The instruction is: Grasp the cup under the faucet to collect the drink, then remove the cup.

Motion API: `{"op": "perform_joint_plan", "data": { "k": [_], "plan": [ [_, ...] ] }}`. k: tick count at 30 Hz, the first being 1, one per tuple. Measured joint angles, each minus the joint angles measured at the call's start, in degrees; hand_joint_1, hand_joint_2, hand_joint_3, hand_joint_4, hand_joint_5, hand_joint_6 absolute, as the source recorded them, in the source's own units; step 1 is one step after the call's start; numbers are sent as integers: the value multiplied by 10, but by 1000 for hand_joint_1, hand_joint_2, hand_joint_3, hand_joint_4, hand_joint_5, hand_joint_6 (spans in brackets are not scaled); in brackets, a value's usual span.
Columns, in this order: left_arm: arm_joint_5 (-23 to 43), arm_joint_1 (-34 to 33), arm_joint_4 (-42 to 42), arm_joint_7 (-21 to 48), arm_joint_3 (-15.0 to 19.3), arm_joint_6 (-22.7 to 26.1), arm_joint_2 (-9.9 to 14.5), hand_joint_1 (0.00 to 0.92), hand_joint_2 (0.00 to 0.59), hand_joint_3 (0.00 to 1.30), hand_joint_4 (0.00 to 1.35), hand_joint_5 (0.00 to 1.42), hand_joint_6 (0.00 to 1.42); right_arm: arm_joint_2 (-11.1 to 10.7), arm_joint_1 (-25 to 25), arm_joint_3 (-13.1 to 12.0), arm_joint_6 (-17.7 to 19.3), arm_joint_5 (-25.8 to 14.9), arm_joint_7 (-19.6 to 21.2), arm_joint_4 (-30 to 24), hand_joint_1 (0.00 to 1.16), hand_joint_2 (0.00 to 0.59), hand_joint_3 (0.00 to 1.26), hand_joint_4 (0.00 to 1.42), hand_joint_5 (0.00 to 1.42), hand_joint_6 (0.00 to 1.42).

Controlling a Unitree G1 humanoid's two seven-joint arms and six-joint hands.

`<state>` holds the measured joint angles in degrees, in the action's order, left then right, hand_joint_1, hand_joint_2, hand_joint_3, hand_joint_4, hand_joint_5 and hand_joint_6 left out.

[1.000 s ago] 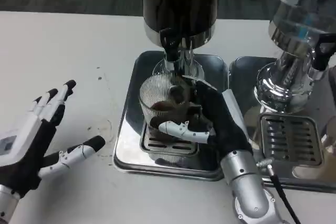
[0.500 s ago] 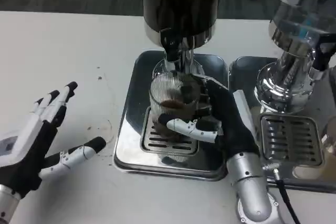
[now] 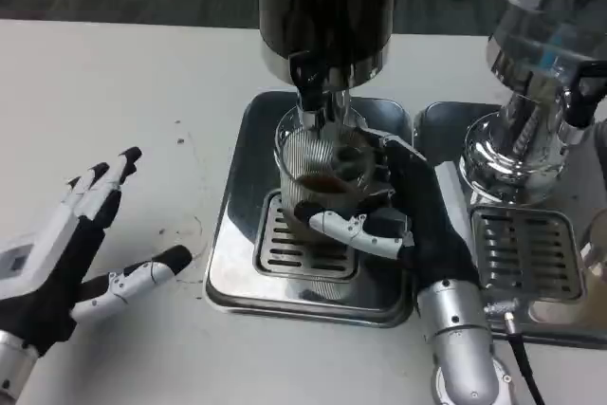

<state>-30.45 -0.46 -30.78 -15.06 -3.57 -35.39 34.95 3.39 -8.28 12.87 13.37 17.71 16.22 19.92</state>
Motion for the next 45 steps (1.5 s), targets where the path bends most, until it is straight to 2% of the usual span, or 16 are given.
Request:
{"op": "perform_joint_plan", "data": {
  "k": [7, 16, 27, 32, 38, 45],
  "plan": [
    [0, -2, -1, 0, -10, -1, 0, 0, 118, 0, 0, 0, 0, -1, 23, 5, -25, 23, -1, -50, 1009, 219, 461, 571, 662, 805],
    [0, -5, -1, 0, -20, -1, -11, 0, 118, 0, 0, 0, 0, -16, 46, 7, -84, 34, -30, -106, 989, 220, 460, 579, 662, 824],
    [0, -5, -1, 0, -20, -1, -15, 0, 118, 0, 0, 0, 0, -29, 84, 7, -95, 34, -48, -150, 986, 219, 454, 584, 662, 838],
    [-1, -2, 0, -10, -20, -20, -15, 0, 118, 0, 0, 0, 0, -34, 102, 6, -101, 34, -54, -184, 985, 219, 449, 580, 668, 841],
    [-17, 14, 27, -19, -17, -19, -14, 0, 118, 0, 0, 0, 0, -40, 129, 6, -103, 33, -64, -226, 985, 219, 444, 579, 670, 843],
    [-49, 55, 71, -32, -15, -9, 4, 0, 117, 0, 0, 0, 0, -45, 157, 5, -111, 32, -82, -254, 983, 223, 442, 579, 671, 846]
  ]
}}
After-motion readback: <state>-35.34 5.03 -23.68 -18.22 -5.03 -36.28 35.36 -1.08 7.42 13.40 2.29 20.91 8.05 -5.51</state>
